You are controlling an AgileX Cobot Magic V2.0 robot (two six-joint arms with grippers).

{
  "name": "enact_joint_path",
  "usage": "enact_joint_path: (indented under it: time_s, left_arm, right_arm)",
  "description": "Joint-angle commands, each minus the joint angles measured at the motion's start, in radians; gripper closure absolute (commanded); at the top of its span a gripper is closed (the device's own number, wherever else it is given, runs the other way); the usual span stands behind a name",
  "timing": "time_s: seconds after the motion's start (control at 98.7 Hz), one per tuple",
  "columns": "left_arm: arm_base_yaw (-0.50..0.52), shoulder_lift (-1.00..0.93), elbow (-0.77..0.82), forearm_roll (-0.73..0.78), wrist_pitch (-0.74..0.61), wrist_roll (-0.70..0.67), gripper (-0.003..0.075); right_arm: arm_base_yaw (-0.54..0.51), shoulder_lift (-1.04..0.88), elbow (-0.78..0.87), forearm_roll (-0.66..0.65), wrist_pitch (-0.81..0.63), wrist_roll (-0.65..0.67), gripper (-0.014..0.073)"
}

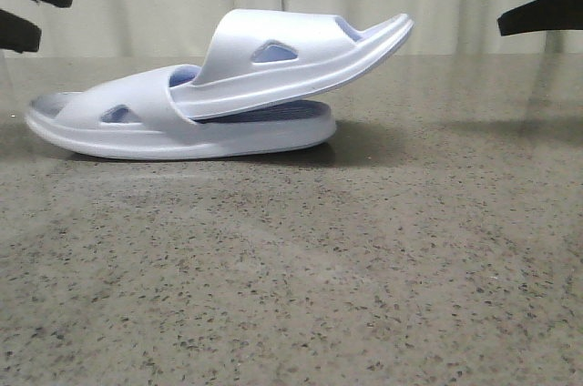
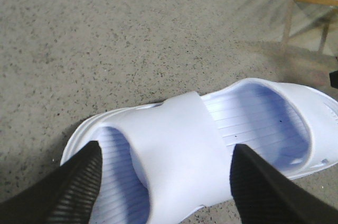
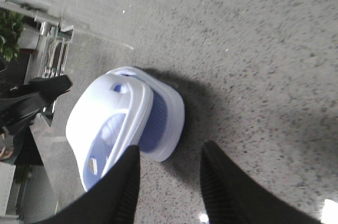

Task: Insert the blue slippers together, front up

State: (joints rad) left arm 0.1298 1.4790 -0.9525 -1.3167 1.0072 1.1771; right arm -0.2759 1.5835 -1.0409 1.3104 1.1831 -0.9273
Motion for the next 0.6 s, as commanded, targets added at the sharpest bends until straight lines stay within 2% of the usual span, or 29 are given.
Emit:
enact_joint_path:
  time_s: [0.0, 0.101, 0.172, 0.243, 0.294, 0.344, 0.476, 0.588]
  left_arm:
    - [-0.003, -0.055, -0.093, 0.047, 0.045, -0.067, 0.0265]
    - [-0.003, -0.089, -0.151, 0.128, 0.042, -0.124, 0.0275]
    - [-0.003, -0.115, -0.174, 0.139, 0.042, -0.135, 0.034]
    - [-0.003, -0.146, -0.181, 0.139, 0.032, -0.135, 0.0465]
    - [-0.003, -0.17, -0.181, 0.137, 0.015, -0.135, 0.0597]
    - [-0.003, -0.199, -0.181, 0.137, 0.001, -0.135, 0.0705]
    - [-0.007, -0.271, -0.173, 0.142, -0.093, -0.131, 0.0705]
    - [-0.018, -0.349, -0.133, 0.145, -0.219, -0.131, 0.0705]
  right_arm:
    - [-0.032, -0.052, -0.03, 0.064, 0.127, -0.016, 0.0368]
    - [-0.052, -0.062, -0.03, 0.064, 0.127, -0.016, 0.0382]
    - [-0.052, -0.071, -0.03, 0.064, 0.127, -0.016, 0.0451]
    - [-0.05, -0.083, -0.03, 0.064, 0.127, -0.016, 0.0569]
    - [-0.05, -0.093, -0.03, 0.064, 0.125, -0.026, 0.0669]
    - [-0.048, -0.11, -0.03, 0.065, 0.122, -0.034, 0.0696]
    - [-0.031, -0.174, -0.021, 0.066, 0.065, -0.064, 0.0678]
    - [0.039, -0.265, 0.019, 0.066, -0.053, -0.143, 0.0678]
